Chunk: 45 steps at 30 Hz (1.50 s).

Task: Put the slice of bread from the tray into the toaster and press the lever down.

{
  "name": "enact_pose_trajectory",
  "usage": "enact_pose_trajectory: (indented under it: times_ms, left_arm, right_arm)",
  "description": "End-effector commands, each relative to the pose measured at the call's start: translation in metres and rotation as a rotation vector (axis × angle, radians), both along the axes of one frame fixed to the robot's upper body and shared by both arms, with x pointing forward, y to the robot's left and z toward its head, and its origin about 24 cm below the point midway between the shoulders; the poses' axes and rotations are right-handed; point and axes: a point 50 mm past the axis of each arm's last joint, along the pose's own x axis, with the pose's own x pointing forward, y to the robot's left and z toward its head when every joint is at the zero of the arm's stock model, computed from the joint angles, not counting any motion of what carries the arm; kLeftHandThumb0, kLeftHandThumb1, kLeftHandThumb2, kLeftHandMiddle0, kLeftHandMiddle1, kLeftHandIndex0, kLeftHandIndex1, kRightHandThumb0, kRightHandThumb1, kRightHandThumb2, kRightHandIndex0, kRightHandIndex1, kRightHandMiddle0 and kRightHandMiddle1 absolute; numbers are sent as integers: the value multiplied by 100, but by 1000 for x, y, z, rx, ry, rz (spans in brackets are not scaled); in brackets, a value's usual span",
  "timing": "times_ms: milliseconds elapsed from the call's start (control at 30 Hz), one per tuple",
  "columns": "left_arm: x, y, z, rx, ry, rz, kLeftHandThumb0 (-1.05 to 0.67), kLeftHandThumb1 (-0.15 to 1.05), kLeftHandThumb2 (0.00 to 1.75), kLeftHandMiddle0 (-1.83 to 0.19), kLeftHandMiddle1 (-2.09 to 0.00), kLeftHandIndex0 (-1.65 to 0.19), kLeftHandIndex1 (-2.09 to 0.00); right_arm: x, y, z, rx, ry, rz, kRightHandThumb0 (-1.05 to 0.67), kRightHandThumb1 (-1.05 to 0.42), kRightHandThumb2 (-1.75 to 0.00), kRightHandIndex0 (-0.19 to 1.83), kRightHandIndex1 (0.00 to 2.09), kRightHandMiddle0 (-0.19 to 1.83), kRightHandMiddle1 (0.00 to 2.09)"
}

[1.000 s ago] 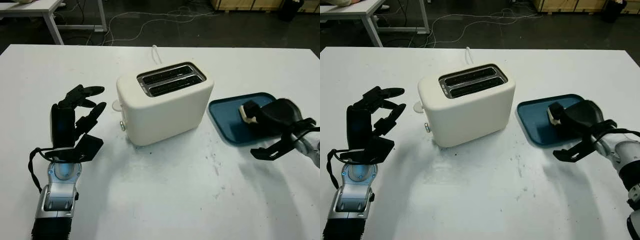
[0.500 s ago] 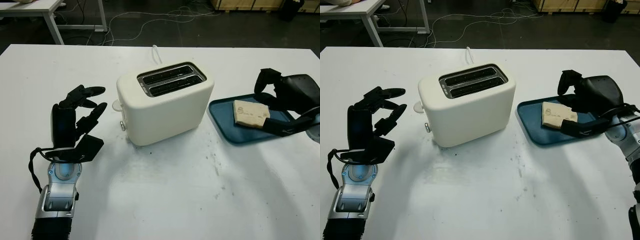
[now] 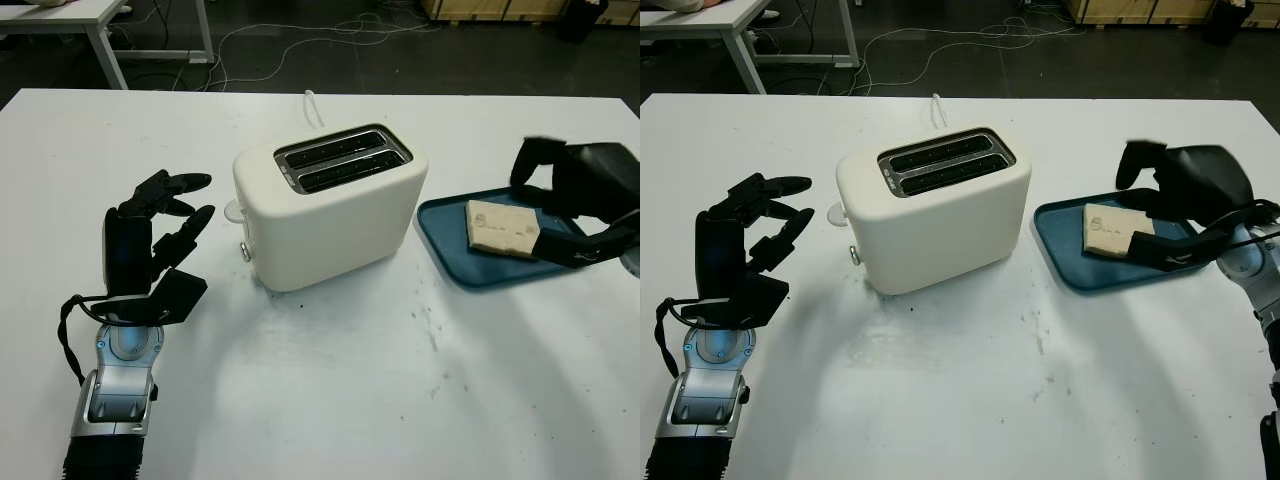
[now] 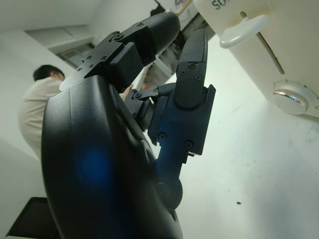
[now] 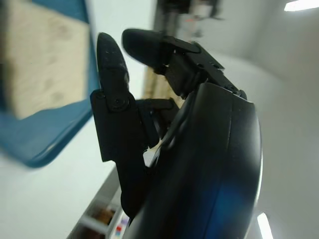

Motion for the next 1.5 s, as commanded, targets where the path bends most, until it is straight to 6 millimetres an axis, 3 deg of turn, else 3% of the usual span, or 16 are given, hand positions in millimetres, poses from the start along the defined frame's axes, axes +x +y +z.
enact_pose_trajectory:
  times_ms: [0, 67, 167, 367, 700, 1200, 1467]
  left_arm:
    - [-1, 1, 0, 14, -2, 1, -47, 92, 16, -61, -127, -71, -57]
    - [-1, 2, 0, 11, -2, 5, -47, 92, 16, -60, -126, -72, -58]
    - [-2, 2, 0, 8, -3, 7, -47, 92, 16, -60, -126, -72, -58]
    - [-1, 2, -1, 0, -7, -1, -46, 92, 16, -61, -127, -71, -58]
    - [-2, 2, -1, 6, 0, 2, -48, 92, 16, -61, -127, -71, -60]
    - [-2, 3, 0, 17, -16, 5, -47, 92, 16, -61, -127, -70, -60]
    - [-3, 3, 0, 4, -19, 8, -46, 92, 15, -60, -128, -70, -61]
  right_arm:
    - [3, 0, -3, -73, 65, -32, -72, -91, -1, 46, 46, 67, 4]
    - [5, 2, -8, -138, 110, -38, -81, -92, -3, 50, 11, 54, 1]
    - [6, 7, -13, -213, 168, -44, -93, -92, -7, 44, 1, 41, 0]
    - [4, 6, -23, -226, 267, -80, -103, -92, -5, 31, 0, 27, 0]
    - [2, 2, -32, -242, 346, -145, -105, -92, -3, 11, 0, 11, 0]
    - [0, 2, -64, -539, 213, -104, -94, -92, -11, 26, 5, 25, 3]
    - [12, 9, -73, -610, 293, -113, -93, -92, -10, 22, 3, 21, 0]
